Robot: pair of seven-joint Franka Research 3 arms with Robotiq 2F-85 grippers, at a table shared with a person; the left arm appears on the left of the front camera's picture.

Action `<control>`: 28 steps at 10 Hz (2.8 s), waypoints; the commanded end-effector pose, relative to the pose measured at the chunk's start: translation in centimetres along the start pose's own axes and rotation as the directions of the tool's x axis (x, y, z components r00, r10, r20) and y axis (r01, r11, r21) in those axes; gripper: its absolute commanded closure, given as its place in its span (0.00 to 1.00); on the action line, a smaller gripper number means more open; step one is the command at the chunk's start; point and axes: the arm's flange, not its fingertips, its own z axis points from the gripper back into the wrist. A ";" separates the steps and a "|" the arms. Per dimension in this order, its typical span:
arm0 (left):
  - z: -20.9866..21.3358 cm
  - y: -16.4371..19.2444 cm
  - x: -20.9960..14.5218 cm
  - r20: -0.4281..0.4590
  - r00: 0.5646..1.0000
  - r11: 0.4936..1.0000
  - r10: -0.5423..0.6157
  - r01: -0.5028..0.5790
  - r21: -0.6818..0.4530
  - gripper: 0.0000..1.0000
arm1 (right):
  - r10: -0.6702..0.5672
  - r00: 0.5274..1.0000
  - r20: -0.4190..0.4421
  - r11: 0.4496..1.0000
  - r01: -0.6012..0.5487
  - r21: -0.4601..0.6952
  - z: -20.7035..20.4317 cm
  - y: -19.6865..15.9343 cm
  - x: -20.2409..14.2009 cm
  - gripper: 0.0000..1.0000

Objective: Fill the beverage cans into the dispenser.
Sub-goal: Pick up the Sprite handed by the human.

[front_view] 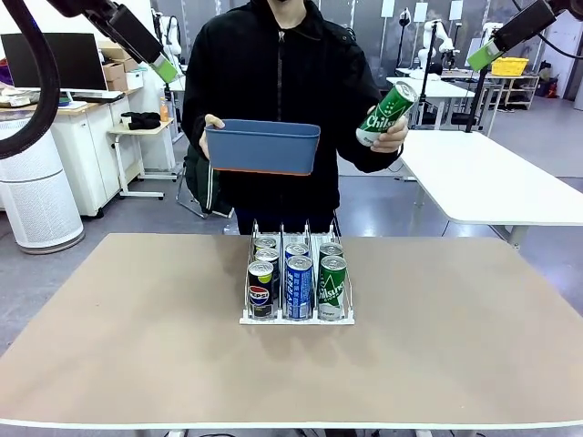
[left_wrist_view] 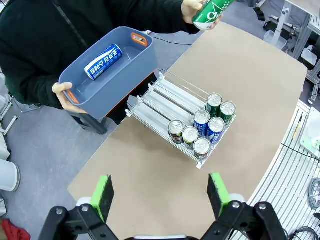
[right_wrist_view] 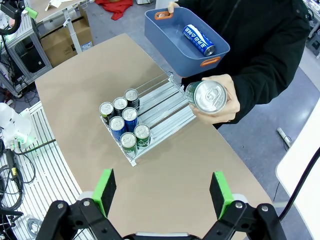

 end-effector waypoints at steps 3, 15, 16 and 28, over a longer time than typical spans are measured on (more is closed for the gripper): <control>0.1 0.1 0.0 0.005 1.000 1.000 0.006 -0.006 -0.003 0.00 | 0.002 1.000 -0.003 1.000 -0.002 0.000 -0.1 0.0 -0.1 0.00; 0.1 0.1 0.0 0.005 1.000 1.000 0.006 -0.006 -0.003 0.00 | 0.011 0.999 -0.043 0.999 -0.009 0.036 -0.9 -2.6 1.0 0.00; 0.1 0.1 0.0 0.005 1.000 1.000 0.006 -0.006 -0.003 0.00 | -0.020 0.998 -0.053 1.000 0.020 0.006 -1.7 -2.5 1.3 0.00; 0.1 0.1 0.0 0.005 1.000 1.000 0.006 -0.006 -0.003 0.00 | -0.029 0.984 -0.176 0.999 0.025 -0.023 -11.3 -5.0 2.6 0.00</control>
